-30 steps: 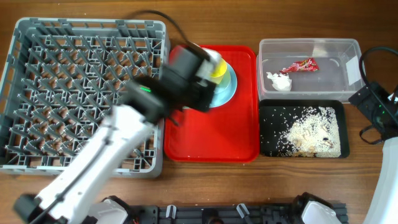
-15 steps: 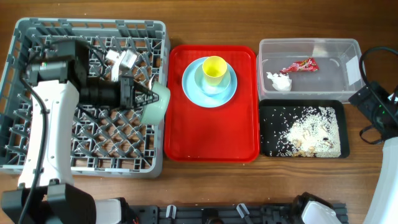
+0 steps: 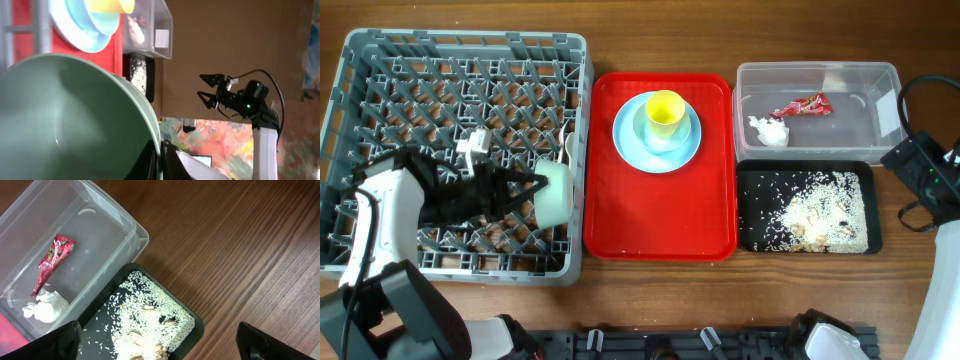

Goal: Sort waste into correct bins and load items into the dishwasher rack
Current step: 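Lower the bowl into the rack's front edge and open the left gripper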

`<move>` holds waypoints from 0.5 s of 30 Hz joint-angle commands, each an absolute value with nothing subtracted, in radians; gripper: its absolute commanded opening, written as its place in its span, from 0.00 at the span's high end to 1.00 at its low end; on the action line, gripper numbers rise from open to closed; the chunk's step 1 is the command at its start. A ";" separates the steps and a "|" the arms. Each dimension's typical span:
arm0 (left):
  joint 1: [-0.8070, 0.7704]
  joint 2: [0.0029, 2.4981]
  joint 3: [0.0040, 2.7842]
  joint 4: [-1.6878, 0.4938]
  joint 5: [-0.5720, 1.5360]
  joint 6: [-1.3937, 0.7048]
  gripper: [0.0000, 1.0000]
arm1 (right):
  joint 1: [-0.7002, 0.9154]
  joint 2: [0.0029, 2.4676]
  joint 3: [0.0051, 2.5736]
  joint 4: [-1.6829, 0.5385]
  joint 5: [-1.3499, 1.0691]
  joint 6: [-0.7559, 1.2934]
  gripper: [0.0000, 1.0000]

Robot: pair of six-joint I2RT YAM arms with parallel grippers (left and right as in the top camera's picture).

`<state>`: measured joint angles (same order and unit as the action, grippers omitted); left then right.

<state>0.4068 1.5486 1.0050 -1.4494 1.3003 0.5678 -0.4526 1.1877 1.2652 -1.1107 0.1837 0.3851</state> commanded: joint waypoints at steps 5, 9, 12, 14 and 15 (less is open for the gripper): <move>0.471 1.552 0.962 -1.446 1.244 0.599 0.96 | -0.456 1.195 1.283 -1.108 0.187 0.393 0.00; 0.498 1.552 0.962 -1.421 1.207 0.596 0.96 | -0.456 1.195 1.283 -1.108 0.187 0.393 0.00; 0.536 1.552 0.962 -1.416 1.170 0.595 0.96 | -0.456 1.195 1.283 -1.108 0.187 0.393 0.00; 0.569 1.552 0.962 -1.407 1.166 0.595 0.94 | -0.456 1.195 1.283 -1.108 0.187 0.393 0.00; 0.585 1.552 0.962 -1.402 1.160 0.595 0.88 | -0.456 1.195 1.283 -1.108 0.187 0.393 0.00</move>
<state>0.5247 1.5486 0.9676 -1.4231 1.2053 0.5747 -0.4526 1.1877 1.2652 -1.1107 0.1837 0.3851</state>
